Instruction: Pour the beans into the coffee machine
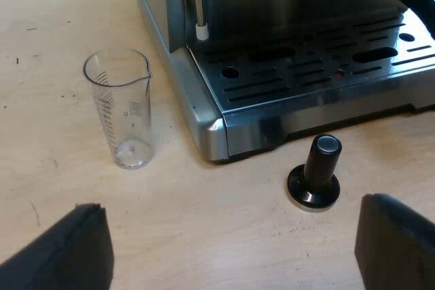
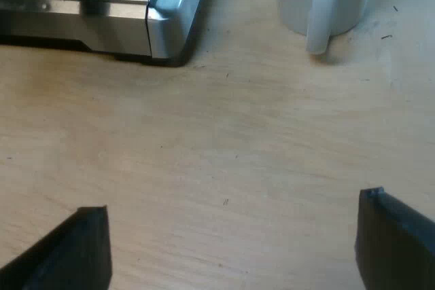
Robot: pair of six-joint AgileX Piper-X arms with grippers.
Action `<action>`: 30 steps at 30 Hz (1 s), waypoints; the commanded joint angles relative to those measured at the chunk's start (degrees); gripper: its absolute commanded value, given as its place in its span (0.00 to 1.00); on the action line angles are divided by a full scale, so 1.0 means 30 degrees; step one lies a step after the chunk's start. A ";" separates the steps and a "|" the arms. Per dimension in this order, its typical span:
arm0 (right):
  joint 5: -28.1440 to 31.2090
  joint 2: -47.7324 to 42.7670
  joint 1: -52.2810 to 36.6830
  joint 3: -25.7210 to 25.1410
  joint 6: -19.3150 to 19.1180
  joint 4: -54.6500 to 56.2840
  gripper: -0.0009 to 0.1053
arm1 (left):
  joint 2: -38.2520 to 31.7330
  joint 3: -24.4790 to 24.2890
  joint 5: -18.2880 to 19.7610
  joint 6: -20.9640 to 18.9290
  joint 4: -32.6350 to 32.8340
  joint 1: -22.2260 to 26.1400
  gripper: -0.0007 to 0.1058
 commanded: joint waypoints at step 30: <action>-0.0114 -0.0881 -0.2868 -0.0116 -0.0088 -0.0153 0.75 | -0.0680 -0.0071 0.0101 -0.0042 -0.0225 -0.0028 0.81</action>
